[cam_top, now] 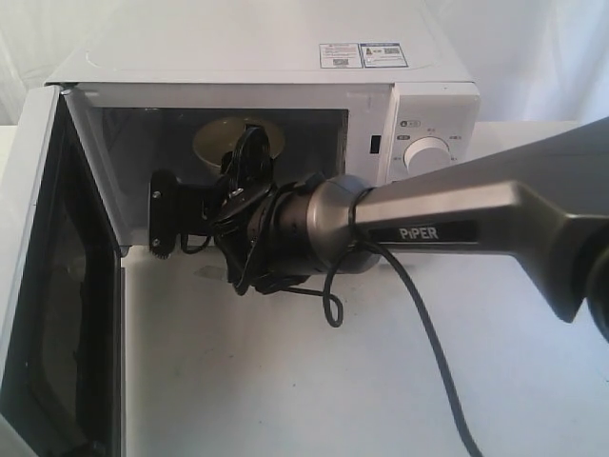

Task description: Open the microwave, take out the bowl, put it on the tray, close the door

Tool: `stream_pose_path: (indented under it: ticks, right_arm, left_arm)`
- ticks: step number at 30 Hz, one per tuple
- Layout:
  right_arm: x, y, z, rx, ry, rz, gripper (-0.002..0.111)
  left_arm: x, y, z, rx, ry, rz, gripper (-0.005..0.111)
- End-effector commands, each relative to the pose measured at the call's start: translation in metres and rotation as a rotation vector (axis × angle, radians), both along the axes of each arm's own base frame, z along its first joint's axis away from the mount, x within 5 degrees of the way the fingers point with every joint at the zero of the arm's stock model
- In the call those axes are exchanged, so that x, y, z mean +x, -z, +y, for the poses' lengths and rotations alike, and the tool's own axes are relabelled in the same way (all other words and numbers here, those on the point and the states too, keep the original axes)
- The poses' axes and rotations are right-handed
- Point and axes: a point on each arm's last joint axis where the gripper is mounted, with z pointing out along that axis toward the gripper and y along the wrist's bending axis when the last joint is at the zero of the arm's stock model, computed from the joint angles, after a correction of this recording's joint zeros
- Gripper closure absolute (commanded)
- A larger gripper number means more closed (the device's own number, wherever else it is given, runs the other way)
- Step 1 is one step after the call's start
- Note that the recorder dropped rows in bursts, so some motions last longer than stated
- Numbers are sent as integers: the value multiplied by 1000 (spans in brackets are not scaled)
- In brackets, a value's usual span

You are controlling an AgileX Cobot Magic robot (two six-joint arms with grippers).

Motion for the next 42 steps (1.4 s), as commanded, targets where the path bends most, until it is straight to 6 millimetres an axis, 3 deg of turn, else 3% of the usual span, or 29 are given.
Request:
stream_pose_path:
  ticks: [1,6,18,26,42]
  right_arm:
    - [4,-8,-1,12,-28,-42,49]
    - [6,-4,0,86,11,-31,50]
    - [15,-13,0,126,17,-46,51]
    - [16,1,3,111,6,-18,51]
    - [27,6,13,121,10,-33,51]
  left_arm:
    - [0,1,0,-9,-3,-1,107]
    - [0,1,0,-9,-3,-1,107]
    - [0,1,0,-9,-3,-1,107]
    - [0,1,0,-9,-3,-1,107]
    - [0,1,0,-9,-3,-1,107]
